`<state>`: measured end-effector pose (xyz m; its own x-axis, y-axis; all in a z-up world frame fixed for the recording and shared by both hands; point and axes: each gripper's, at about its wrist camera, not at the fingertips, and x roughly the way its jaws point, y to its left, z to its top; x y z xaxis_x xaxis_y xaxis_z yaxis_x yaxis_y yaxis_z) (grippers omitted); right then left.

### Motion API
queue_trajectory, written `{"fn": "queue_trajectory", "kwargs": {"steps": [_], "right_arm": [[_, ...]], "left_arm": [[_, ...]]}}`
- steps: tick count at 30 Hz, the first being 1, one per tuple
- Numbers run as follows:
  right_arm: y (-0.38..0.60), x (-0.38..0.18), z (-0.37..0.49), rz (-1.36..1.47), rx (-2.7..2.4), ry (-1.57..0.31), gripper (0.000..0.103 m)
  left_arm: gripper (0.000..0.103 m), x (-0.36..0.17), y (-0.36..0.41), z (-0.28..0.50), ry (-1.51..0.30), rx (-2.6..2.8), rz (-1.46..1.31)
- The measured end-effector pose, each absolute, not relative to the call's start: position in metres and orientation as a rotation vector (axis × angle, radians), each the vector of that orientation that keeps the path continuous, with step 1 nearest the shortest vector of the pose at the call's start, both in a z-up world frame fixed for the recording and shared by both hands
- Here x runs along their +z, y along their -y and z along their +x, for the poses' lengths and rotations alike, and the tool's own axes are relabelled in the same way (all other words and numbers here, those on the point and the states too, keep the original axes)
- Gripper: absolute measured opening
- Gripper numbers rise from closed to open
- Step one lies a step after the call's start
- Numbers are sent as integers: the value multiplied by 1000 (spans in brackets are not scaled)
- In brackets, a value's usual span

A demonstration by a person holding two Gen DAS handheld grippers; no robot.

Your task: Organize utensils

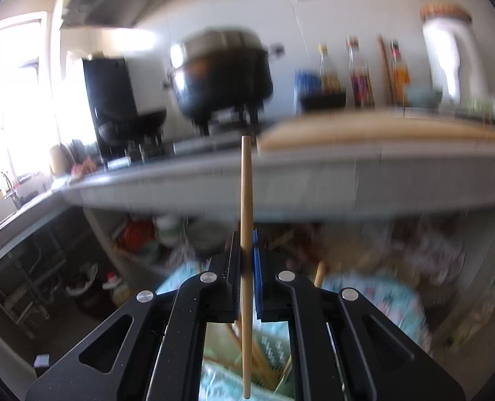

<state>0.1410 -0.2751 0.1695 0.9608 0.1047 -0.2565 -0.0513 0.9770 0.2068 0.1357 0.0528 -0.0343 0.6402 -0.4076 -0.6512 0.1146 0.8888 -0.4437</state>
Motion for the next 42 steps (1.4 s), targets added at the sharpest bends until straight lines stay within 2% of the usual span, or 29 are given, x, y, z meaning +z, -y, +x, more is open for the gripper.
{"fn": "queue_trajectory", "kwargs": {"steps": [5,14,20,21,22,23,25,28,34,38,42], "right_arm": [[271,187,144,114,-11,-165,7],[255,116,155,22,16,-202,7],[252,90,138,-8,57,-254,8],[254,88,135,-2,68,-272,10],[258,86,130,14,85,-294,19],[261,85,127,24,98,-302,35],[267,84,114,36,118,-301,48],[276,87,97,49,130,-300,56],[330,73,69,315,120,-353,59],[376,33,86,672,185,-484,59],[384,0,109,797,230,-598,58]], "left_arm": [[62,-33,-59,137,-820,-297,-395],[62,-29,-57,131,-805,-318,-382],[65,-17,-48,130,-762,-368,-337],[66,-14,-45,130,-752,-379,-319],[66,-11,-42,130,-742,-393,-303],[66,-8,-38,130,-733,-408,-288],[68,-3,-32,132,-720,-434,-264],[69,8,-18,134,-688,-485,-209],[76,28,24,147,-593,-629,-35],[76,26,60,173,-579,-728,77],[76,16,87,200,-614,-785,113]]}}
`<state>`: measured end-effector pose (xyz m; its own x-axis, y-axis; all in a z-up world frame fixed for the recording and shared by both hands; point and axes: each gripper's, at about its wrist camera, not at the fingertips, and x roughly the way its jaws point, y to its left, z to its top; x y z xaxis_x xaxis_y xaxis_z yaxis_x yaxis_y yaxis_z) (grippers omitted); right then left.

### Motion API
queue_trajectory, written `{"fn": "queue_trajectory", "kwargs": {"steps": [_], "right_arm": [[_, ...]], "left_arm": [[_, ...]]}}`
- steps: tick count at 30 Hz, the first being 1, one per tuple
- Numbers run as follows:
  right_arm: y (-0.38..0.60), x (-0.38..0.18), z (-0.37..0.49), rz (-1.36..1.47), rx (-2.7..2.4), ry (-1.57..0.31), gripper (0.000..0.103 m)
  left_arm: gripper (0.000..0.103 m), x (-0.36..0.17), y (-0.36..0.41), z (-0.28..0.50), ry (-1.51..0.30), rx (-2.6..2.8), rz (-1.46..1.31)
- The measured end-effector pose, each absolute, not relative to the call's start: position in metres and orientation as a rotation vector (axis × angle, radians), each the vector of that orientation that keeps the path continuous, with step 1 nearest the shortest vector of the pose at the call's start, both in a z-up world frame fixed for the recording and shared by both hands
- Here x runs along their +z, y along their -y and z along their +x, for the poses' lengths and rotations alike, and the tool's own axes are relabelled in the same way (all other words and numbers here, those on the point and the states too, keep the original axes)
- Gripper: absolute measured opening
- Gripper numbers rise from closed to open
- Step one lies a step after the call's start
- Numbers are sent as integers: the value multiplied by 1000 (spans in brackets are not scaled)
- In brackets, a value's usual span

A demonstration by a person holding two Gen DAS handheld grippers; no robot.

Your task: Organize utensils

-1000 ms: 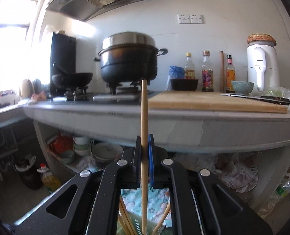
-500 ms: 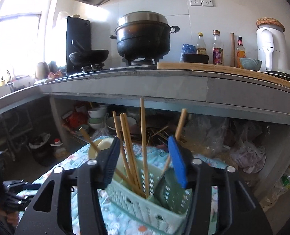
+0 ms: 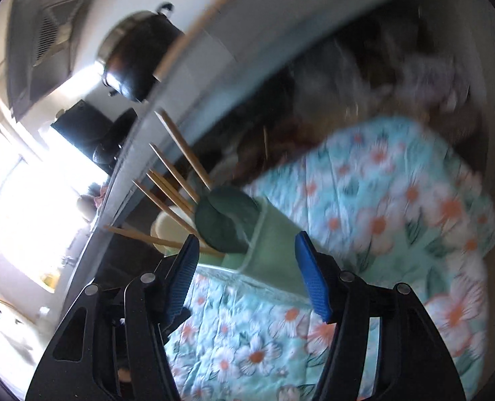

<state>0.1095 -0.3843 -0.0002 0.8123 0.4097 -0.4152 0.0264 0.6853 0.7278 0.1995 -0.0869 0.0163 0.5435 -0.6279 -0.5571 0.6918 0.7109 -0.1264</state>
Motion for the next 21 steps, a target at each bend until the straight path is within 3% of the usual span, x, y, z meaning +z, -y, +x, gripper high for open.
{"fn": "queue_trajectory", "kwargs": {"steps": [21], "right_arm": [[392,-23,133,869,317,-699,45]], "left_arm": [[76,26,115,201,-672,-712,-9]]}}
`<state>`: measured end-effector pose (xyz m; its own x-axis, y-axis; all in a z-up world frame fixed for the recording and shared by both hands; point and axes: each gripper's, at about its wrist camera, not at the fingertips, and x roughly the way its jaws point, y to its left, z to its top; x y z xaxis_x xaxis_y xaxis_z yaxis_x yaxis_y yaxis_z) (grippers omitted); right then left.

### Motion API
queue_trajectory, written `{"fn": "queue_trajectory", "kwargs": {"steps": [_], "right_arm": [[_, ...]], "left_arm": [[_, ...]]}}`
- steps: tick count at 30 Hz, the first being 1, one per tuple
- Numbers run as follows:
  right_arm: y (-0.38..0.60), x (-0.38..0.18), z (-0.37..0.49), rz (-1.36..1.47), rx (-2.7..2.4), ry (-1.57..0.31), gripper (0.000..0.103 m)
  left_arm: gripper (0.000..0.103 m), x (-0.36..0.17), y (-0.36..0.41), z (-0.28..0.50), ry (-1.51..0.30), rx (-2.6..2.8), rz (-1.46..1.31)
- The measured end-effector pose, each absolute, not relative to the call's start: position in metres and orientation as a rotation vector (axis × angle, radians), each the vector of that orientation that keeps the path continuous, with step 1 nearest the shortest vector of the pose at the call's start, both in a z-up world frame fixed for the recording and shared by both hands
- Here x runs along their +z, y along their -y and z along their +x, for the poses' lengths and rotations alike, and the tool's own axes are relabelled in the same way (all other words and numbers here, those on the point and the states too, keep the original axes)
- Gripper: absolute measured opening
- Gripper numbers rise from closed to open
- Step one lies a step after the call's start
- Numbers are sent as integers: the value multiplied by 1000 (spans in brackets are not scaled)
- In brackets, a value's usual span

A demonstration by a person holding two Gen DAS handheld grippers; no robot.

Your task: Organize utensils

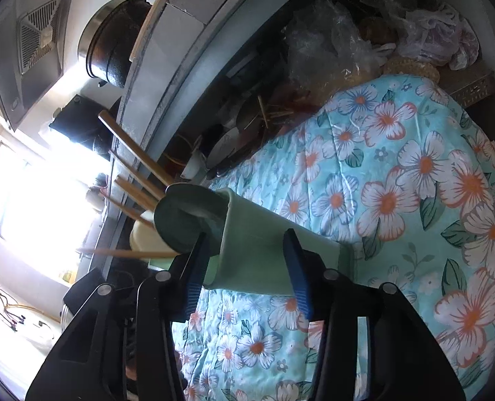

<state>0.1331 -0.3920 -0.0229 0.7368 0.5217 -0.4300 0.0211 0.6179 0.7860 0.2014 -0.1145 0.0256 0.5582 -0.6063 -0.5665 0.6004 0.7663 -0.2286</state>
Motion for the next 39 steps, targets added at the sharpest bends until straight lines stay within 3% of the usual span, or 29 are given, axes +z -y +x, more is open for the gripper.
{"fn": "queue_trajectory", "kwargs": {"steps": [17,24,34,39], "right_arm": [[390,-19,130,913,321,-700,45],[383,8,71,703,94,-601,47],[298,21,-11,218,-273,-524,95],[270,17,-18,108,-353,-558,97]], "left_arm": [[79,18,98,172,-675,-651,19],[80,19,62,146,-667,-594,-51],[92,25,48,79,-701,-420,-73],[94,31,48,59,-667,-303,-36]]}}
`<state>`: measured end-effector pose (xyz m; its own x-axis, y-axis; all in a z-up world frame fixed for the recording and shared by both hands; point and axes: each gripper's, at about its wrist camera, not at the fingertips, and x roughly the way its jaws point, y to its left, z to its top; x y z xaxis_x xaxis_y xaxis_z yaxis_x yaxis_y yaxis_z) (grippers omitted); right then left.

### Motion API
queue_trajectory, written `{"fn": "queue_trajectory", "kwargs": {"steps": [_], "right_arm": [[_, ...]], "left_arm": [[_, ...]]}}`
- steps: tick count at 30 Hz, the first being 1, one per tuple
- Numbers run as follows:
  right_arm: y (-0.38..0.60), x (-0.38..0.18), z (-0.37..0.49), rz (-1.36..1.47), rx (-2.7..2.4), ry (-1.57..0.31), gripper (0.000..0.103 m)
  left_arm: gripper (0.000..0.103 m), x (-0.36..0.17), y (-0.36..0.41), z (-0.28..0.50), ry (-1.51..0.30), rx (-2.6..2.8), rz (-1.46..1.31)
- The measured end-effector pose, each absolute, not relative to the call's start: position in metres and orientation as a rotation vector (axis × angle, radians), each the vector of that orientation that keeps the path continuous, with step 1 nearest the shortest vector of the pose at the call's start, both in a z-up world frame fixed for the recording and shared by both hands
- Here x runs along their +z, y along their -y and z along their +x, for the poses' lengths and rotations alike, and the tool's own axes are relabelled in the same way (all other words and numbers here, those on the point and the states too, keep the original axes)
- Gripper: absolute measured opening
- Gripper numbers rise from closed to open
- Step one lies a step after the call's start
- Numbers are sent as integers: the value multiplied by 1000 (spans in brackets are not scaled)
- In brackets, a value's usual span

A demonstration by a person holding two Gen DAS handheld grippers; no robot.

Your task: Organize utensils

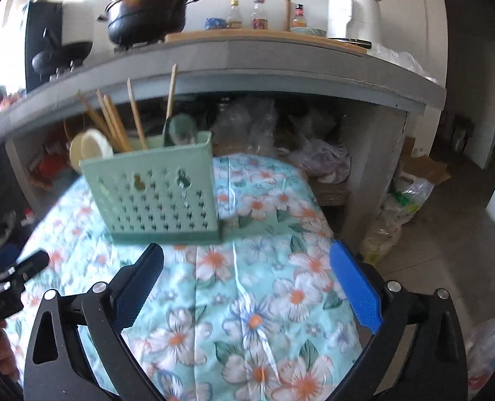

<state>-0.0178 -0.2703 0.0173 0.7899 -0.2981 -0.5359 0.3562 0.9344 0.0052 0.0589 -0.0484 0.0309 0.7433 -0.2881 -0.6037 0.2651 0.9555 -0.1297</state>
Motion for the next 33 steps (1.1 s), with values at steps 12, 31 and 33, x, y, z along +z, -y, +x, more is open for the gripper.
{"fn": "queue_trajectory", "kwargs": {"steps": [12,31,33], "right_arm": [[251,13,-24,151,-318,-594,97],[264,7,-18,188,-387,-614,97],[262,7,-19,157,-404,-614,97]], "left_arm": [[95,51,52,53,-624,-180,32],[95,48,48,61,-624,-100,62],[95,46,47,63,-636,-81,67]]}}
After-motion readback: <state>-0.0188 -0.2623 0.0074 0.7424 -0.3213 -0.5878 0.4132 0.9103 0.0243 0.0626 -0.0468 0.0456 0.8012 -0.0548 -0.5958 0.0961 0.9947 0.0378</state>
